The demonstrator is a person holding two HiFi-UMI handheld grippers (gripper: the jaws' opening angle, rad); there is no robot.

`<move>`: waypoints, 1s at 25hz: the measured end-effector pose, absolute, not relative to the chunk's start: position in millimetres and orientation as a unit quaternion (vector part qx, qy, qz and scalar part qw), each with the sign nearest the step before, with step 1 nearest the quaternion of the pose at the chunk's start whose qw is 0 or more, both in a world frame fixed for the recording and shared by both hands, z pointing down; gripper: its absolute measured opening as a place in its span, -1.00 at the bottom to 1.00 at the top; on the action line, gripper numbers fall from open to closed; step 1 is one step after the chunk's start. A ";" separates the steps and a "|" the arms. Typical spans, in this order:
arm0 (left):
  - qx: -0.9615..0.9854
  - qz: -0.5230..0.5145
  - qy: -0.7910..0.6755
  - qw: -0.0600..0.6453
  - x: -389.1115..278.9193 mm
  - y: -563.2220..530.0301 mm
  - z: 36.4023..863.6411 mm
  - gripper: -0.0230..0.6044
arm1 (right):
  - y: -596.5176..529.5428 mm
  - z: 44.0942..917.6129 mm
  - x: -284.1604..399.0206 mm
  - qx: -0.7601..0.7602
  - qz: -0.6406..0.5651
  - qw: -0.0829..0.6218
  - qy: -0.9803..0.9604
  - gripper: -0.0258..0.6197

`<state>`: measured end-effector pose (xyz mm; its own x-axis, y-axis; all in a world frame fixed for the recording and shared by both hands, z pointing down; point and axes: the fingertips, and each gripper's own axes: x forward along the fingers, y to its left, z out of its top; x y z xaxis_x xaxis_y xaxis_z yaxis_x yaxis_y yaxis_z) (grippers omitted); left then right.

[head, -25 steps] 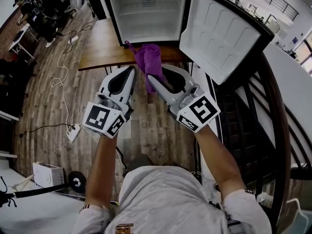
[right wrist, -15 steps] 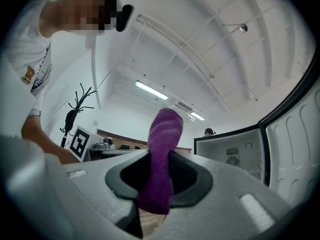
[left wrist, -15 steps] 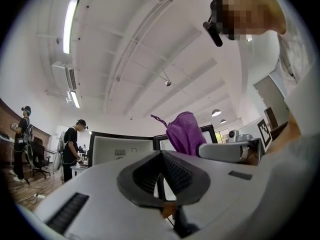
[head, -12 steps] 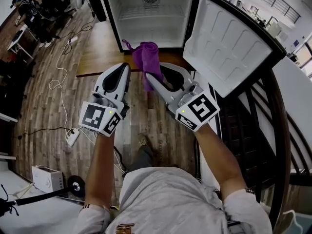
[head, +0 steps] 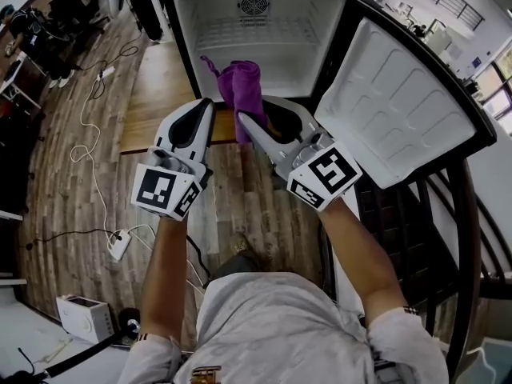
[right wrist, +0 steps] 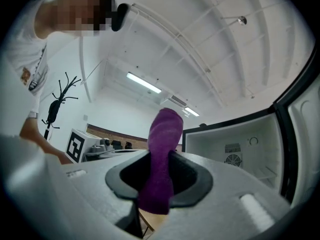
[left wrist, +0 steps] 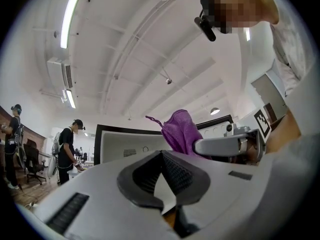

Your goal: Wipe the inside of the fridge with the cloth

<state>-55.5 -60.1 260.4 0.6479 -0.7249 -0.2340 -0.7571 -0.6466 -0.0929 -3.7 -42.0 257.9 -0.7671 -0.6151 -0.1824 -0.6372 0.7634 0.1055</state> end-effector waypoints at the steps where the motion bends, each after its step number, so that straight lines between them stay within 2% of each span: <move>1: -0.904 0.088 0.408 0.092 -60.9 -71.0 260.7 -0.93 | -53.5 258.6 -9.6 -0.337 0.079 0.067 0.936 -0.59; 13: -0.912 0.084 0.391 0.086 -94.3 -147.4 265.3 -0.93 | -140.6 266.7 -51.7 -0.360 0.050 0.036 0.931 -0.59; 25: -0.894 0.066 0.436 0.087 -89.1 -191.2 269.1 -0.93 | -228.5 274.5 -43.0 -0.362 -0.055 0.050 0.929 -0.59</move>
